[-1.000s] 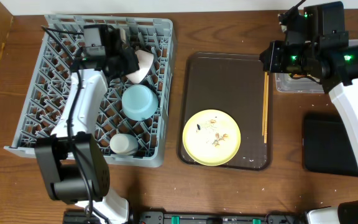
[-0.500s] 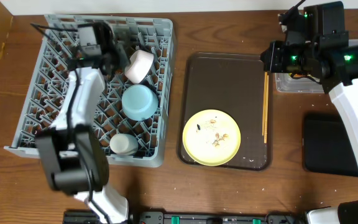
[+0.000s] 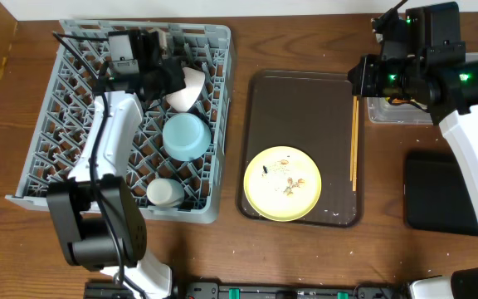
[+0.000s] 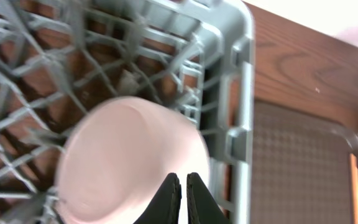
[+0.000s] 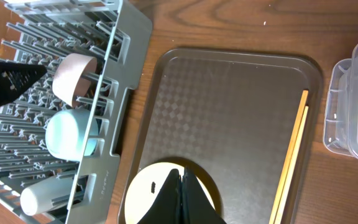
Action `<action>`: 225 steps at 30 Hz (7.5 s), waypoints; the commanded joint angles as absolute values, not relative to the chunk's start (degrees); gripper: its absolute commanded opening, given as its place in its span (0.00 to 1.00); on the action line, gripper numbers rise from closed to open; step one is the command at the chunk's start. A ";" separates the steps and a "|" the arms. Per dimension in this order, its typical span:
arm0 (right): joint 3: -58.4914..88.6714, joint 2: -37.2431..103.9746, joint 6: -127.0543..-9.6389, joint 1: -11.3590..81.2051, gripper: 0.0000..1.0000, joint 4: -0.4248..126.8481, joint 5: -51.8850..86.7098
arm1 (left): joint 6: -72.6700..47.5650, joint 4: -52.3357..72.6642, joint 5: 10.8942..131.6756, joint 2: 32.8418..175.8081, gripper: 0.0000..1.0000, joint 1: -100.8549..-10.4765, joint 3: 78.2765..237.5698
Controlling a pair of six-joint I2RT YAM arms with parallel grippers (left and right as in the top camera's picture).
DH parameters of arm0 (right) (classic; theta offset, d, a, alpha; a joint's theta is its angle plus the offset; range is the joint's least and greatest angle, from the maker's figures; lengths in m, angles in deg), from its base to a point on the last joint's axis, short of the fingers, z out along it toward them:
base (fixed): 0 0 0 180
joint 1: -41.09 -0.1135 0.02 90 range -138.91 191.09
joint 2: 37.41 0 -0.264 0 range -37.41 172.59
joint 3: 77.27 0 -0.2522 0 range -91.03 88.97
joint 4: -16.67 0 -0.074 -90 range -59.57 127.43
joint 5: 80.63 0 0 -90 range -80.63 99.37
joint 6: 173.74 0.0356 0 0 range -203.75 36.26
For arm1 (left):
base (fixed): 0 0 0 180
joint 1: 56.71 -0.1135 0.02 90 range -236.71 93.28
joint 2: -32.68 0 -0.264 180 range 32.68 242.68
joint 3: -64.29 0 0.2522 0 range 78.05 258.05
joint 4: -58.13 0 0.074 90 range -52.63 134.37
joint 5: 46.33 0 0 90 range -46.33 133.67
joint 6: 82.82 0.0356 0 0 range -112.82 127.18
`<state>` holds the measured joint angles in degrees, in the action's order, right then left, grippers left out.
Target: Sort waste into correct bins and load items into the dishwasher
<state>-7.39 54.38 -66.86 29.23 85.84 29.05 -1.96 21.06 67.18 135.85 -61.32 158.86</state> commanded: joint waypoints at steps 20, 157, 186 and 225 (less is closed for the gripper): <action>-7.72 53.77 -67.98 29.67 0.01 86.52 28.88 | -1.20 19.42 51.96 132.79 0.08 -60.18 159.06; -1.14 78.18 -28.04 2.54 0.01 31.68 20.72 | -18.42 -19.88 45.56 111.29 1.00 -38.63 157.27; -1.25 75.49 -37.92 6.85 0.54 42.94 22.93 | -18.42 -19.88 45.56 111.29 1.00 -38.63 157.27; -1.47 65.18 -55.76 22.80 0.59 83.75 10.04 | -18.40 -19.88 45.56 111.29 1.00 -38.63 157.27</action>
<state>-1.10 65.92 -54.73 22.50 83.72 10.82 -18.33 -19.73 46.26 111.29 -38.65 157.20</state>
